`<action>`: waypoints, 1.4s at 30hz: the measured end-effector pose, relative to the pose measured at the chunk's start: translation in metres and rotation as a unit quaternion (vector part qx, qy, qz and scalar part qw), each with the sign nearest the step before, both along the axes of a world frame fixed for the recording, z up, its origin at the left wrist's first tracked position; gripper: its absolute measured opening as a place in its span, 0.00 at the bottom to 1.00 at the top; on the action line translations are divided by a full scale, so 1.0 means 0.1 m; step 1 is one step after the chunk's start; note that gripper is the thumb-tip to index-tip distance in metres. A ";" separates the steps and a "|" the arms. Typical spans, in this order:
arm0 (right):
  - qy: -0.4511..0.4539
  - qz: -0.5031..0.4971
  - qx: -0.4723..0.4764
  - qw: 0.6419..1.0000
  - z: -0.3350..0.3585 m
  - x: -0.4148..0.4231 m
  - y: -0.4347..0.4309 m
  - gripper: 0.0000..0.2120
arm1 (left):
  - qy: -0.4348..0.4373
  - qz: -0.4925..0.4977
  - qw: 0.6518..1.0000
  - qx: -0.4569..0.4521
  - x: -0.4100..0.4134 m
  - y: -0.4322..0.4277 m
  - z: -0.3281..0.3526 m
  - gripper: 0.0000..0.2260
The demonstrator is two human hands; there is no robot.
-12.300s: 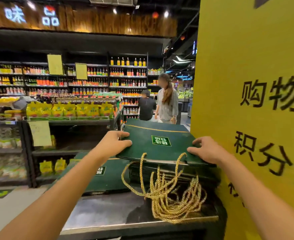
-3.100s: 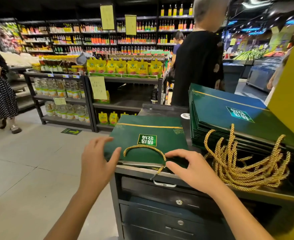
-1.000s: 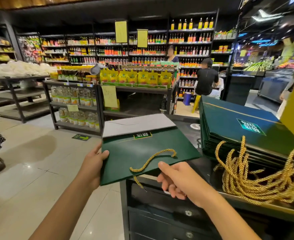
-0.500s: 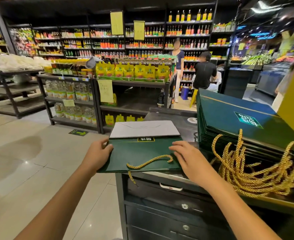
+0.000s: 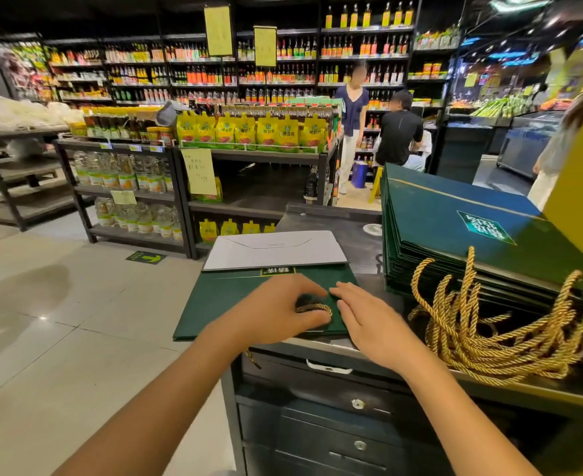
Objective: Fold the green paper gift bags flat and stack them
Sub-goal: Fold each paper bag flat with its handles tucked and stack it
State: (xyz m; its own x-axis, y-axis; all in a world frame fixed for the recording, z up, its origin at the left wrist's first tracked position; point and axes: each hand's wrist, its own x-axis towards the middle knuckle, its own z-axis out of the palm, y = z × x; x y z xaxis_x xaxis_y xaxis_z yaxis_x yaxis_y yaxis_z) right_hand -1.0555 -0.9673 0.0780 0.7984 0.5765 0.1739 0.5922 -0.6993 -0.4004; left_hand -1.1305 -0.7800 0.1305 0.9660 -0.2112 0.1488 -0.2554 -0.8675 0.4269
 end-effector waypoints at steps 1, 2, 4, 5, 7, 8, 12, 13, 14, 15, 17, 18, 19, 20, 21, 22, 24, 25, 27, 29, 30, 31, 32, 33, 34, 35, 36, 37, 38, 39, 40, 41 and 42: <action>-0.001 0.000 -0.001 1.000 0.00 0.00 0.00 0.21 | 0.007 -0.009 1.000 0.007 0.03 -0.07 0.00 0.16; -0.001 0.000 -0.003 1.000 0.00 0.01 0.00 0.21 | 0.011 -0.013 1.000 0.015 0.06 -0.11 0.00 0.15; -0.002 -0.002 -0.005 1.000 -0.01 0.01 0.00 0.21 | 0.012 -0.011 0.999 0.037 0.12 -0.14 -0.01 0.11; -0.004 -0.002 -0.005 1.000 -0.01 0.01 0.00 0.21 | 0.012 -0.008 0.999 0.046 0.15 -0.13 -0.01 0.09; -0.006 -0.001 -0.005 1.000 -0.01 0.01 0.00 0.21 | 0.016 -0.010 0.998 0.053 0.19 -0.12 0.00 0.06; -0.006 -0.001 -0.004 1.000 -0.01 0.01 0.00 0.21 | 0.019 -0.014 0.998 0.061 0.20 -0.12 0.00 0.04; 0.000 0.000 -0.002 1.000 -0.02 0.02 0.00 0.21 | 0.026 -0.023 0.998 0.049 0.20 -0.13 -0.01 0.03; 0.002 -0.001 -0.005 1.000 -0.01 0.01 0.00 0.21 | 0.024 -0.022 0.999 0.009 0.18 -0.11 -0.01 0.04; 0.003 -0.002 -0.007 1.000 -0.01 0.01 0.00 0.21 | 0.021 -0.020 0.999 -0.040 0.17 -0.08 0.00 0.04; 0.003 -0.003 -0.009 1.000 0.01 0.00 0.01 0.21 | 0.016 -0.018 0.996 -0.090 0.15 -0.05 0.02 0.04; 0.003 -0.005 -0.011 1.000 0.03 -0.01 0.01 0.21 | 0.006 -0.014 0.984 -0.177 0.13 0.00 0.09 0.05; 0.002 -0.006 -0.013 1.000 0.04 -0.02 0.01 0.21 | 0.001 -0.012 0.975 -0.221 0.12 0.02 0.12 0.05; 0.002 -0.006 -0.014 1.000 0.05 -0.03 0.02 0.21 | -0.005 -0.008 0.964 -0.266 0.12 0.04 0.16 0.05; 0.003 -0.008 -0.014 1.000 0.06 -0.03 0.02 0.21 | -0.014 -0.002 0.954 -0.301 0.13 0.07 0.18 0.05; 0.005 -0.009 -0.012 1.000 0.06 -0.03 0.02 0.21 | -0.023 0.004 0.948 -0.318 0.13 0.09 0.19 0.06; 0.006 -0.011 -0.011 1.000 0.07 -0.03 0.02 0.21 | -0.031 0.009 0.946 -0.324 0.13 0.10 0.19 0.06; 0.006 -0.011 -0.011 1.000 0.06 -0.03 0.01 0.21 | -0.037 0.018 0.943 -0.330 0.12 0.11 0.15 0.05; 0.006 -0.011 -0.012 1.000 0.06 -0.03 0.02 0.21 | -0.037 0.020 0.944 -0.327 0.11 0.12 0.14 0.05; 0.006 -0.008 -0.014 1.000 0.05 -0.03 0.02 0.21 | -0.030 0.023 0.955 -0.293 0.08 0.16 0.13 0.05; 0.007 -0.007 -0.013 1.000 0.04 -0.02 0.02 0.21 | -0.017 0.032 0.970 -0.240 0.05 0.25 0.11 0.06; 0.008 -0.007 -0.010 1.000 0.04 -0.02 0.02 0.21 | -0.016 0.045 0.976 -0.212 0.02 0.32 0.10 0.09; 0.009 -0.008 -0.007 1.000 0.03 -0.02 0.02 0.21 | -0.017 0.062 0.981 -0.183 -0.01 0.40 0.09 0.11; 0.011 -0.009 -0.005 1.000 0.04 -0.02 0.02 0.21 | -0.019 0.080 0.984 -0.161 -0.04 0.50 0.07 0.12; 0.014 -0.011 -0.004 1.000 0.04 -0.02 0.02 0.21 | -0.021 0.097 0.984 -0.147 -0.08 0.59 0.04 0.12; 0.015 -0.011 -0.002 1.000 0.04 -0.02 0.03 0.21 | -0.020 0.109 0.984 -0.137 -0.12 0.68 0.03 0.12; 0.015 -0.012 -0.001 1.000 0.04 -0.02 0.03 0.21 | -0.015 0.118 0.985 -0.124 -0.16 0.78 0.01 0.11; 0.014 -0.012 -0.001 1.000 0.04 -0.02 0.03 0.21 | -0.001 0.123 0.987 -0.106 -0.21 0.86 0.00 0.10; 0.013 -0.011 -0.001 1.000 0.04 -0.03 0.02 0.21 | 0.016 0.120 0.989 -0.083 -0.26 0.93 -0.01 0.09; 0.013 -0.011 -0.001 1.000 0.05 -0.03 0.03 0.21 | 0.035 0.106 0.992 -0.065 -0.30 0.98 -0.02 0.09; 0.013 -0.010 -0.002 1.000 0.05 -0.04 0.02 0.21 | 0.054 0.086 0.993 -0.054 -0.35 1.01 -0.03 0.09; 0.012 -0.010 -0.002 1.000 0.06 -0.04 0.03 0.21 | 0.073 0.067 0.994 -0.050 -0.39 1.03 -0.04 0.11; 0.011 -0.011 -0.002 1.000 0.06 -0.04 0.02 0.21 | 0.086 0.056 0.993 -0.051 -0.43 1.04 -0.05 0.12; 0.012 -0.011 0.000 1.000 0.06 -0.04 0.02 0.21 | 0.087 0.052 0.993 -0.054 -0.46 1.04 -0.06 0.13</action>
